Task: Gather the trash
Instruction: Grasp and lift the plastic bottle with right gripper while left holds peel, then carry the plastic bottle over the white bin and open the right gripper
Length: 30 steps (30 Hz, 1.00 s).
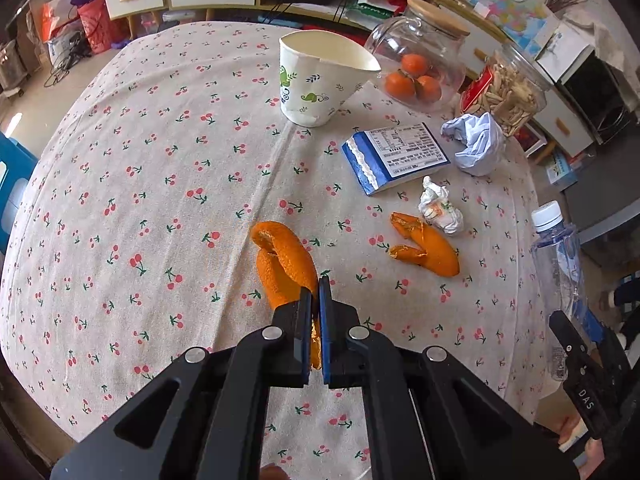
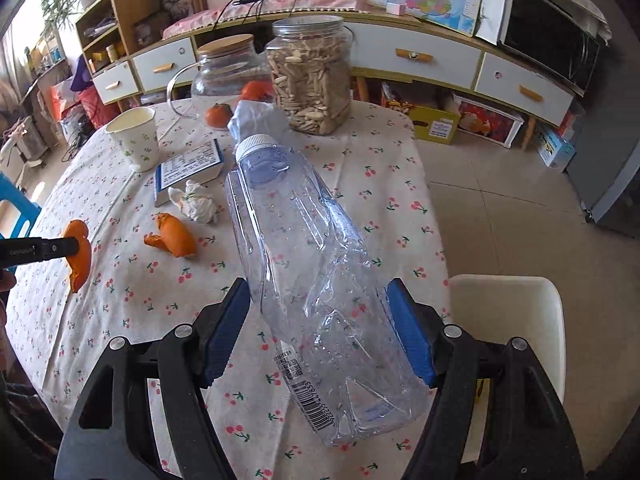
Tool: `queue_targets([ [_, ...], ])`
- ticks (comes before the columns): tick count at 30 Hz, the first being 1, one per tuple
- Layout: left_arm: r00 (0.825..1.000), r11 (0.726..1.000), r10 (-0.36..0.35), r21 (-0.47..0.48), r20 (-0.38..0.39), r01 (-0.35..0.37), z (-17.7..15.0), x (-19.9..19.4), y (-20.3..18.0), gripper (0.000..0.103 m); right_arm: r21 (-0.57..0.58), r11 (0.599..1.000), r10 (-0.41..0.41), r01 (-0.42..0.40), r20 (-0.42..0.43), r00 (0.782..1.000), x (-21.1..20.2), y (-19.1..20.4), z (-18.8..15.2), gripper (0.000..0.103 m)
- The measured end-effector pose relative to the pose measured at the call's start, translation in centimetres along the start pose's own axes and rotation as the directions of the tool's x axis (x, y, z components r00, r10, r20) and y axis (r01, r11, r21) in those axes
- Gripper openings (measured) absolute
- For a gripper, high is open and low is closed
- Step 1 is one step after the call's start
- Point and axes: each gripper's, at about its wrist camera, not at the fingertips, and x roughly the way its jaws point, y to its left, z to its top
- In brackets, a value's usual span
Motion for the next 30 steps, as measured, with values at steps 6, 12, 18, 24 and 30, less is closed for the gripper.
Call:
queue_targets([
  [6,1.000,0.998,-0.012,0.055,0.013,0.011,-0.3,0.2,-3.0,0.003,0.214,0.970,-0.117,0.119,-0.018,0.993,-0.5,-7.8,-1.7,0.068],
  [12,1.000,0.993,-0.013,0.120,0.017,0.011,-1.2,0.8,-6.6,0.003,0.337,0.907,-0.225,0.254,-0.121,0.967,0.1,-14.3,-4.7,0.069],
  [18,0.997,0.978,-0.073,0.197,0.028,0.067,-3.1,0.7,-11.5,0.003,0.426,0.847,-0.270,0.317,-0.170,0.948,-0.4,-18.9,-7.0,0.089],
  [24,0.981,0.949,-0.193,0.254,0.002,0.186,-5.7,0.6,-18.0,0.003,0.515,0.782,-0.328,0.350,-0.136,0.935,-2.8,-22.4,-7.8,0.096],
  [30,0.952,0.909,-0.297,0.285,-0.071,0.305,-8.0,1.2,-25.2,0.003,0.597,0.746,-0.287,0.295,-0.111,0.951,-4.1,-24.2,-8.2,0.096],
])
